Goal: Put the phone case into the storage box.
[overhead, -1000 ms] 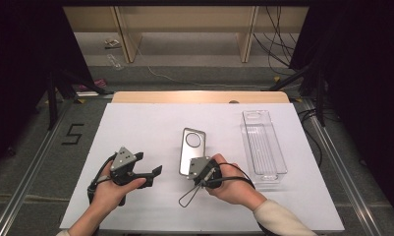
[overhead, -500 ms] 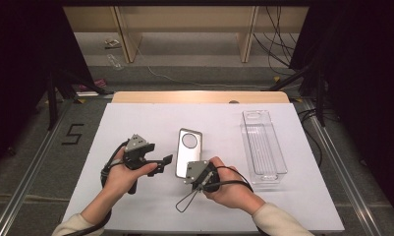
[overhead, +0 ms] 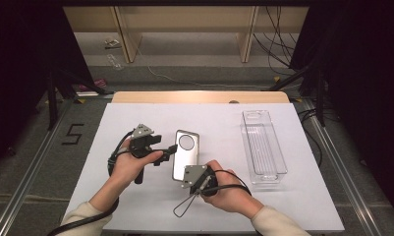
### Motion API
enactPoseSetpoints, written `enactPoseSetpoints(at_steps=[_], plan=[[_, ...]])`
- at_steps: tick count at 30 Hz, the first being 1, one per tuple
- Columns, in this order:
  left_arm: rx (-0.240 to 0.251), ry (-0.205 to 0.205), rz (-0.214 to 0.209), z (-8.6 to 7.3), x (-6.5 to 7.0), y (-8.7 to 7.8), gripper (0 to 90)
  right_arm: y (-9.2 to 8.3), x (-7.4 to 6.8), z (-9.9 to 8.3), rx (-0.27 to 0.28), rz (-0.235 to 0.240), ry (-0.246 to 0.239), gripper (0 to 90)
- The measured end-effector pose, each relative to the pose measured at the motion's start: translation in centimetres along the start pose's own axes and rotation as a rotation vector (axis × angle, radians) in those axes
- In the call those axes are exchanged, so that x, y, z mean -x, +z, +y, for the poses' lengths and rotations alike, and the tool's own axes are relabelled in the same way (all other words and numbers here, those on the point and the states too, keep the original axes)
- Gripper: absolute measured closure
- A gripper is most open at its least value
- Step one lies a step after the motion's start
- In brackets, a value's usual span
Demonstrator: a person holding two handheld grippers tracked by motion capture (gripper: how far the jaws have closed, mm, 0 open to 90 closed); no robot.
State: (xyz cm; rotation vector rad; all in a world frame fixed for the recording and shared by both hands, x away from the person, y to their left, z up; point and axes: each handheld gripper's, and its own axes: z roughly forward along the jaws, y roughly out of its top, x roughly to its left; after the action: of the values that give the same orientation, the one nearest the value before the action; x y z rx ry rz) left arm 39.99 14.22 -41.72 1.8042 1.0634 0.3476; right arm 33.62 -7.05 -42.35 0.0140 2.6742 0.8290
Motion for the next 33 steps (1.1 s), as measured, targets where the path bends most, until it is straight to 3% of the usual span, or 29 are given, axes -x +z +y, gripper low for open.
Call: enactPoseSetpoints(at_steps=[10,21,33], plan=[[0.004,-0.019,-0.004,0.2,-0.1,0.2,29.8,0.0,-0.4,0.2,0.008,-0.005,-0.008,89.5],[-0.003,-0.043,-0.003,0.6,-0.4,1.0,41.8,-0.1,-0.8,0.6,0.024,-0.008,-0.028,89.5],[-0.021,-0.168,-0.036,0.6,-0.9,1.4,53.7,-0.1,-1.1,0.9,0.032,-0.016,-0.039,89.5]])
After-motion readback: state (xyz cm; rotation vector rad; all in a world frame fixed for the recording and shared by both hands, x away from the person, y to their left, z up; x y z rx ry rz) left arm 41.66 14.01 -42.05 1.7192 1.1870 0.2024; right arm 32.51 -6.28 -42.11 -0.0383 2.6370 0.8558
